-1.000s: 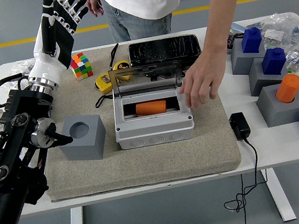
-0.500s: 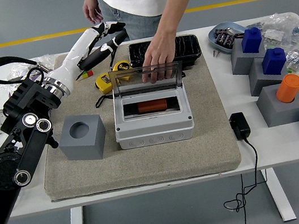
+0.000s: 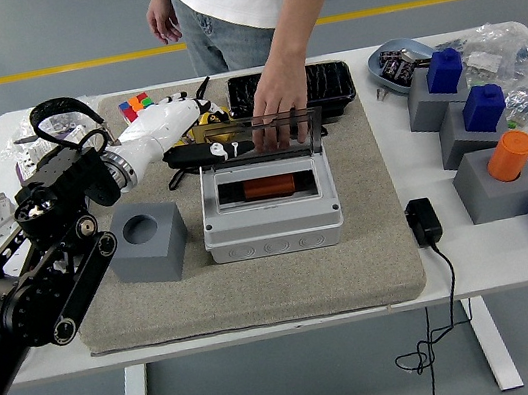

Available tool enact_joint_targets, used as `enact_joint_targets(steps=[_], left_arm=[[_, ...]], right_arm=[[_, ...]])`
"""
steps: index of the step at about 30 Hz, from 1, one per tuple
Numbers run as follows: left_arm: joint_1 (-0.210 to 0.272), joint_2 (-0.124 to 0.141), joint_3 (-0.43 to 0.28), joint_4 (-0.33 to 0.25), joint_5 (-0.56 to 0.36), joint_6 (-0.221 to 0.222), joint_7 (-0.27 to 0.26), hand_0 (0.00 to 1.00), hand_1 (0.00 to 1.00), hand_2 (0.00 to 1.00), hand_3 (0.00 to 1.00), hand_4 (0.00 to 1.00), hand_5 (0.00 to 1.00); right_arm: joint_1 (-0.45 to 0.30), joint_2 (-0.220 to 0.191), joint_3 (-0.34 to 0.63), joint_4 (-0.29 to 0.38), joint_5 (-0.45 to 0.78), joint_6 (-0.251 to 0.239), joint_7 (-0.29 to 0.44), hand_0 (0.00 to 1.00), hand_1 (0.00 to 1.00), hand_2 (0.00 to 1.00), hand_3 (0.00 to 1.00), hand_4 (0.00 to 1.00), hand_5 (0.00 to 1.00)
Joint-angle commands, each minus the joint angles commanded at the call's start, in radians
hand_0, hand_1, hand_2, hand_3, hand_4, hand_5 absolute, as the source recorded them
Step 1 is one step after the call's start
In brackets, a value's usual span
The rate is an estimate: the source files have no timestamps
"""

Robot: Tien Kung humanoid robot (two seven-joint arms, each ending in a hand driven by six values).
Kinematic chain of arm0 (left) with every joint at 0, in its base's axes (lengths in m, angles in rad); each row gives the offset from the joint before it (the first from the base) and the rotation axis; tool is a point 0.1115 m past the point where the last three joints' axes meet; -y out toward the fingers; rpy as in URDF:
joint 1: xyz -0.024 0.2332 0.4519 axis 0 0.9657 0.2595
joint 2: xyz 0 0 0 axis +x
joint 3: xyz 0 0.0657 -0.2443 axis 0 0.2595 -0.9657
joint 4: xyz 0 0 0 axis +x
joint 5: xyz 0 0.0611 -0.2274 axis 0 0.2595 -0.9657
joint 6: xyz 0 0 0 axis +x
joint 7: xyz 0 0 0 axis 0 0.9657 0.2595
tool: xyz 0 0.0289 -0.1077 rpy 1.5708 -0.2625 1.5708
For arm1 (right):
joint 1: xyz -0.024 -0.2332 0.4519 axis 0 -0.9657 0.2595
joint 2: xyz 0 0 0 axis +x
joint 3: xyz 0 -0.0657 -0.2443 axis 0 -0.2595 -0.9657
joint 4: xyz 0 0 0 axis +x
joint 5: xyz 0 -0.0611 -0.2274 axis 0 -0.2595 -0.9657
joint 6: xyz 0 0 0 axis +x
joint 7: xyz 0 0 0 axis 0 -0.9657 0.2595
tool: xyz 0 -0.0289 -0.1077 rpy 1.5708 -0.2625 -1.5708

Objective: Fetch the battery,place it into the box,close the lid of the box

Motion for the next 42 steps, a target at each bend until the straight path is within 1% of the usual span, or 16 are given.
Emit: enact_joint_targets(steps=[1,6,7,11,18,29,30,31,33,34,36,37,38,40,41,42], left_arm=[[0.000,0.003,0.006,-0.002,-0.008,0.000,-0.002,0.998,0.921,0.774,0.603,0.998,0.998],[0.006,0.025,0.041,-0.032,-0.054,0.018,-0.020,0.998,0.921,0.774,0.603,0.998,0.998],[0.007,0.027,0.046,-0.037,-0.060,0.019,-0.021,0.998,0.905,0.759,0.570,0.998,0.998],[0.014,0.040,0.069,-0.047,-0.084,0.019,-0.020,0.998,0.905,0.759,0.570,0.998,0.998],[0.032,0.069,0.128,-0.040,-0.128,0.017,-0.019,0.998,0.903,0.757,0.558,0.998,0.998],[0.054,0.094,0.189,-0.036,-0.167,0.012,-0.021,0.998,0.901,0.754,0.550,0.998,0.998],[0.056,0.093,0.185,-0.036,-0.169,0.021,-0.024,0.998,0.901,0.754,0.550,0.998,0.998],[0.057,0.091,0.180,-0.036,-0.171,0.035,-0.029,0.998,0.882,0.754,0.573,0.998,0.998],[0.062,0.080,0.143,-0.041,-0.177,0.091,-0.057,0.998,0.882,0.754,0.573,0.998,0.998],[0.064,0.077,0.130,-0.043,-0.179,0.111,-0.064,0.998,0.882,0.754,0.573,0.998,0.998],[0.070,0.066,0.085,-0.058,-0.184,0.131,-0.075,0.998,0.882,0.754,0.573,0.998,0.998],[0.077,0.053,0.046,-0.073,-0.207,0.123,-0.076,0.994,0.844,0.747,0.610,0.998,0.998],[0.081,0.046,0.017,-0.079,-0.223,0.116,-0.076,0.994,0.844,0.747,0.610,0.998,0.998],[0.097,0.025,-0.058,-0.093,-0.303,0.083,-0.078,0.994,0.844,0.747,0.610,0.998,0.998],[0.100,0.021,-0.083,-0.095,-0.342,0.076,-0.079,0.994,0.844,0.747,0.610,0.998,0.998],[0.111,0.002,-0.123,-0.104,-0.387,0.057,-0.083,0.994,0.844,0.747,0.610,0.998,0.998]], right_arm=[[0.000,0.000,0.001,0.000,0.000,0.000,0.000,0.815,0.765,0.750,0.798,0.998,0.998],[-0.001,0.000,0.005,0.000,-0.003,-0.001,-0.001,0.815,0.765,0.750,0.798,0.998,0.998],[-0.001,0.000,0.006,0.000,-0.004,-0.001,-0.001,0.815,0.765,0.749,0.798,0.998,0.998],[-0.004,0.000,0.007,0.000,-0.005,-0.001,-0.001,0.815,0.765,0.749,0.798,0.998,0.998],[-0.006,0.000,0.010,0.000,-0.005,-0.004,-0.002,0.814,0.764,0.750,0.798,0.998,0.998],[-0.007,0.001,0.009,0.001,-0.004,-0.005,-0.003,0.814,0.764,0.750,0.798,0.998,0.998],[-0.007,0.001,0.010,0.001,-0.004,-0.005,-0.003,0.814,0.764,0.750,0.798,0.998,0.998],[-0.007,0.001,0.010,0.000,-0.004,-0.005,-0.003,0.813,0.764,0.749,0.798,0.998,0.998],[-0.006,0.001,0.009,0.001,-0.004,-0.006,-0.004,0.813,0.764,0.749,0.798,0.998,0.998],[-0.006,0.001,0.009,0.001,-0.004,-0.006,-0.005,0.813,0.764,0.749,0.798,0.998,0.998],[-0.005,0.001,0.008,0.001,-0.004,-0.006,-0.005,0.813,0.764,0.749,0.798,0.998,0.998],[-0.003,0.002,0.009,0.001,-0.005,-0.006,-0.006,0.812,0.764,0.748,0.798,0.998,0.998],[-0.003,0.002,0.009,0.001,-0.005,-0.006,-0.006,0.812,0.764,0.748,0.798,0.998,0.998],[-0.003,0.003,0.008,0.002,-0.004,-0.006,-0.006,0.812,0.764,0.748,0.798,0.998,0.998],[-0.003,0.004,0.008,0.002,-0.004,-0.006,-0.006,0.812,0.764,0.748,0.798,0.998,0.998],[-0.003,0.005,0.011,0.001,-0.007,-0.006,-0.007,0.812,0.764,0.748,0.798,0.998,0.998]])
